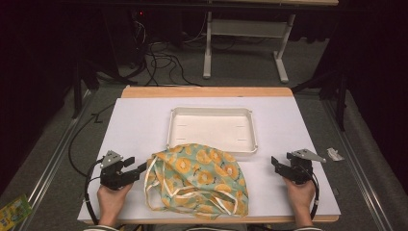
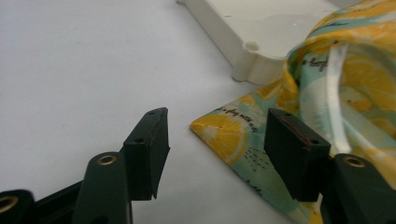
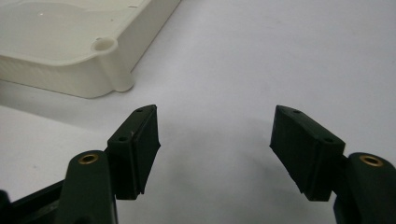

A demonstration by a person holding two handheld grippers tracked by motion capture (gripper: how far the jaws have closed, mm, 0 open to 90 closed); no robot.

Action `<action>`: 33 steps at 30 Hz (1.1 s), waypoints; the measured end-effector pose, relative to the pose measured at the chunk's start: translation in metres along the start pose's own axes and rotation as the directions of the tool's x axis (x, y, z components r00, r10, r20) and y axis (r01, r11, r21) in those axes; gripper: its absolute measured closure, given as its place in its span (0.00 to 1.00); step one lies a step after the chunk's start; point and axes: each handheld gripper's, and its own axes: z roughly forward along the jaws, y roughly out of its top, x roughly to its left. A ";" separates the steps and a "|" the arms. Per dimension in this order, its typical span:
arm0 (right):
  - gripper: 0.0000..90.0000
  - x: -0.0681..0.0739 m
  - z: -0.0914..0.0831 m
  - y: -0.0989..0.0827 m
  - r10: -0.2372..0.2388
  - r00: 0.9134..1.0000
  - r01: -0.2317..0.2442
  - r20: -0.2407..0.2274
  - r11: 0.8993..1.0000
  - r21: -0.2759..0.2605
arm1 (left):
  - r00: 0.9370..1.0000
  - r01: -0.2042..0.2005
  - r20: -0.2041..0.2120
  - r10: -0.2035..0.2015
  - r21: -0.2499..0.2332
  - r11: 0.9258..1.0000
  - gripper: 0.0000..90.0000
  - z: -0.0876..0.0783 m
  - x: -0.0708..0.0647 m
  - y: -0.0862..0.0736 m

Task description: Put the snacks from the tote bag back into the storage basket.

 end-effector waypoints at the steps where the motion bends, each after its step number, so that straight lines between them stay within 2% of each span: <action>1: 0.37 0.000 0.000 0.000 -0.002 1.000 0.002 0.002 1.000 0.002 | 1.000 -0.002 0.001 0.002 -0.003 1.000 0.45 -0.001 -0.001 0.000; 10: 0.37 0.001 0.001 0.000 -0.007 1.000 0.007 0.005 1.000 0.004 | 0.999 -0.040 0.033 0.041 -0.032 0.999 0.45 -0.015 -0.019 0.007; 16: 0.37 0.000 0.001 0.000 -0.010 1.000 0.010 0.004 1.000 0.004 | 0.995 -0.074 0.063 0.077 -0.042 0.996 0.46 -0.021 -0.034 0.012; 20: 0.37 0.001 0.001 0.000 -0.008 1.000 0.008 0.004 1.000 0.005 | 0.991 -0.101 0.083 0.103 -0.034 0.994 0.46 -0.020 -0.046 0.015; 23: 0.37 0.001 0.000 0.000 -0.002 1.000 0.002 0.010 1.000 0.004 | 0.990 -0.102 0.098 0.104 -0.035 0.994 0.45 -0.019 -0.052 0.016; 25: 0.37 0.000 0.000 0.000 -0.004 1.000 0.004 0.007 1.000 0.003 | 0.988 -0.116 0.104 0.118 -0.025 0.993 0.45 -0.016 -0.057 0.016; 33: 0.37 0.001 0.000 0.000 -0.002 1.000 0.002 0.009 1.000 0.004 | 0.983 -0.134 0.128 0.133 0.000 0.991 0.44 -0.009 -0.067 0.017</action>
